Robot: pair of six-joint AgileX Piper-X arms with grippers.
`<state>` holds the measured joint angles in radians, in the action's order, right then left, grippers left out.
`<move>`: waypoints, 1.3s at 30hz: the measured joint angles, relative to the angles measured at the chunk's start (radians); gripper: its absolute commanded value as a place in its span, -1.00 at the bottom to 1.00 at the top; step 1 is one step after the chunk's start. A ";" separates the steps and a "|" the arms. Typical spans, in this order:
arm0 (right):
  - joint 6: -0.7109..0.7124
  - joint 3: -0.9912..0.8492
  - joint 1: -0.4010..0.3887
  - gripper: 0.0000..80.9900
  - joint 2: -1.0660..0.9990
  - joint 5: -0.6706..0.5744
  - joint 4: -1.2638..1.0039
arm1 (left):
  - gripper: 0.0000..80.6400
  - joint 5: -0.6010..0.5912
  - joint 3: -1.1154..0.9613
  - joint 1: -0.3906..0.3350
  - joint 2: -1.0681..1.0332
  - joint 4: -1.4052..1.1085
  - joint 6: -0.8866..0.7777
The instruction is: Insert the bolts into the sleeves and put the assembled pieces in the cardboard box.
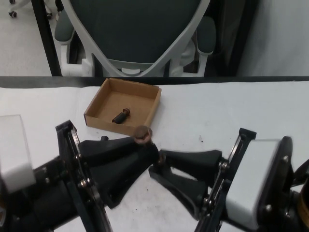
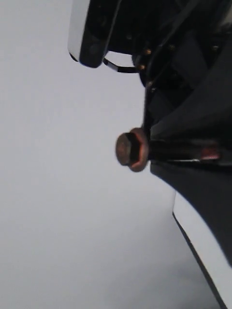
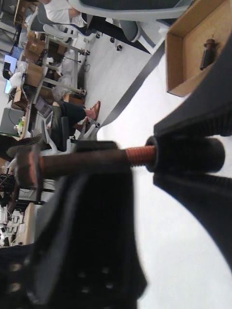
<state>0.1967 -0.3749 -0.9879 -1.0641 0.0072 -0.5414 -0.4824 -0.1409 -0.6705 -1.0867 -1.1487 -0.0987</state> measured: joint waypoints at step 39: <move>-0.182 -0.312 0.213 -0.99 -0.002 -0.041 0.603 | 0.16 0.074 -0.285 0.191 -0.009 1.079 0.099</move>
<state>0.0149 -0.6868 -0.7744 -1.0662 -0.0341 0.0613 -0.4086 -0.4262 -0.4793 -1.0962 -0.0695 0.0000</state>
